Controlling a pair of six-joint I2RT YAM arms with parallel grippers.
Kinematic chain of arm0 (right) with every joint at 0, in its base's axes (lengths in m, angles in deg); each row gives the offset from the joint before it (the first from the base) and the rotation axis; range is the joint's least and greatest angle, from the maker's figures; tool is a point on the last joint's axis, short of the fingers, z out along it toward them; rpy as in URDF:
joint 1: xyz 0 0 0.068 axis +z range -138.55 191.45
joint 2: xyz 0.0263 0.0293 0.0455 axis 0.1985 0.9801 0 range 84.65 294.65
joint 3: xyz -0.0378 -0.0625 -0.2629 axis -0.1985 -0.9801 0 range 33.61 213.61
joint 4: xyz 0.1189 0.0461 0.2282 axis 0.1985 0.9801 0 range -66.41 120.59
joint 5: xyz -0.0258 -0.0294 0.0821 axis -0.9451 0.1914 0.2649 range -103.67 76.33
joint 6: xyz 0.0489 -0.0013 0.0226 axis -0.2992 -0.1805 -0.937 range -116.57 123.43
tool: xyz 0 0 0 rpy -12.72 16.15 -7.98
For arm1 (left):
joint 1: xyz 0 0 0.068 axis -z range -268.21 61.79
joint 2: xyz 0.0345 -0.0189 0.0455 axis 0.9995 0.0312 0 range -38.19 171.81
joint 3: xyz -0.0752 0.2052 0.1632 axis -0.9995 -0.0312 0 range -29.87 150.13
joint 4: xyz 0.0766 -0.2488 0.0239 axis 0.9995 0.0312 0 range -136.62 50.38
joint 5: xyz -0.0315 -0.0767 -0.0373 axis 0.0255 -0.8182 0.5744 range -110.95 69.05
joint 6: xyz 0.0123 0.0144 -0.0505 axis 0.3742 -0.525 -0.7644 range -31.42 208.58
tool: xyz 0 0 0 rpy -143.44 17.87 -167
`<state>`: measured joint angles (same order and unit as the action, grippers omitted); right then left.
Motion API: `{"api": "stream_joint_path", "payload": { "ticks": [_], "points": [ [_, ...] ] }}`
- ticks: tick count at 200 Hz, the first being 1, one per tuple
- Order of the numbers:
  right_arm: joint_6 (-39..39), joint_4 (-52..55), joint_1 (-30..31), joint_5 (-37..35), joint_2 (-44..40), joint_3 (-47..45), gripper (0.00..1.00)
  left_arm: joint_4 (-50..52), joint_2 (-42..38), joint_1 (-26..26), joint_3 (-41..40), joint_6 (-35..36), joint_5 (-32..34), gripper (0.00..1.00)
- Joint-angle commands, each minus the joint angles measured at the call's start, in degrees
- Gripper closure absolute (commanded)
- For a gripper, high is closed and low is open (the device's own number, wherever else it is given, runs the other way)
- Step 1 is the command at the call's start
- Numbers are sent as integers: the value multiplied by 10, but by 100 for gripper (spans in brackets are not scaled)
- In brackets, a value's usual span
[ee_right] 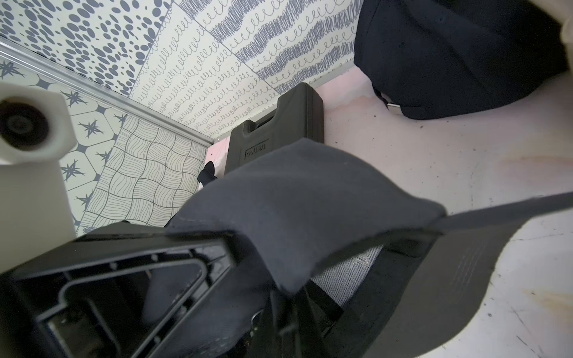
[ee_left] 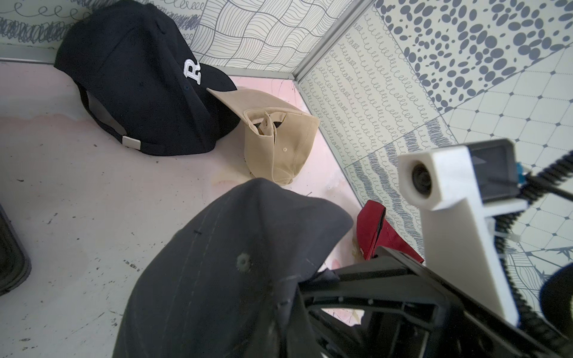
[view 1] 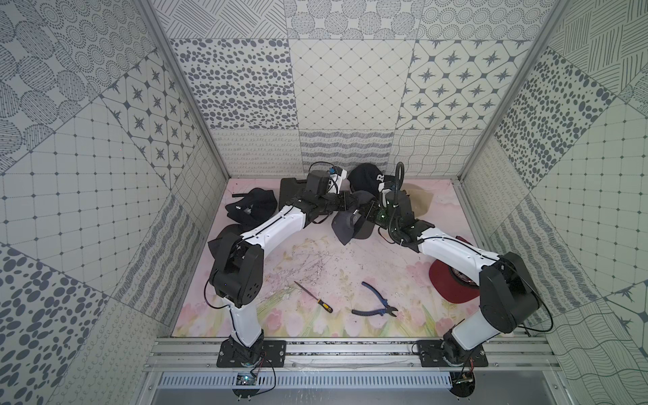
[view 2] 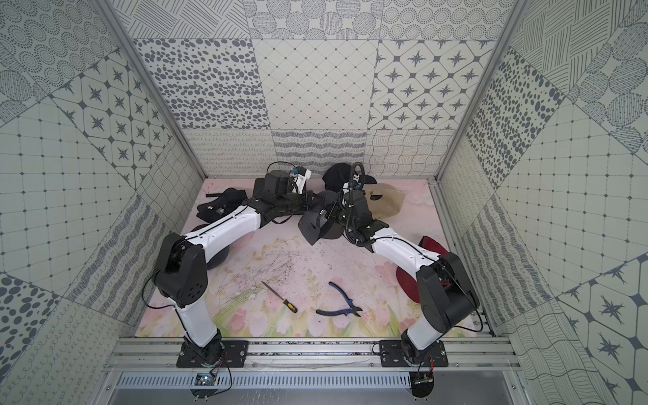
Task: Open the adjustable buckle of the baseball cap
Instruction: Open the adjustable buckle on the baseball cap.
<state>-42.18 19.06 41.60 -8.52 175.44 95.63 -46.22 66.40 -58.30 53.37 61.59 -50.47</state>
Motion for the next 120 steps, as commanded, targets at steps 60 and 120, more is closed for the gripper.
{"api": "stream_joint_path", "payload": {
  "ticks": [60, 120],
  "points": [
    [20, 14, -7, -16, -74, -39, 98, 15, 24, 0, 41, 43, 107, 100],
    [30, 30, -13, -1, -109, -59, 100, 18, 34, -2, 47, 52, 126, 100]
  ]
}}
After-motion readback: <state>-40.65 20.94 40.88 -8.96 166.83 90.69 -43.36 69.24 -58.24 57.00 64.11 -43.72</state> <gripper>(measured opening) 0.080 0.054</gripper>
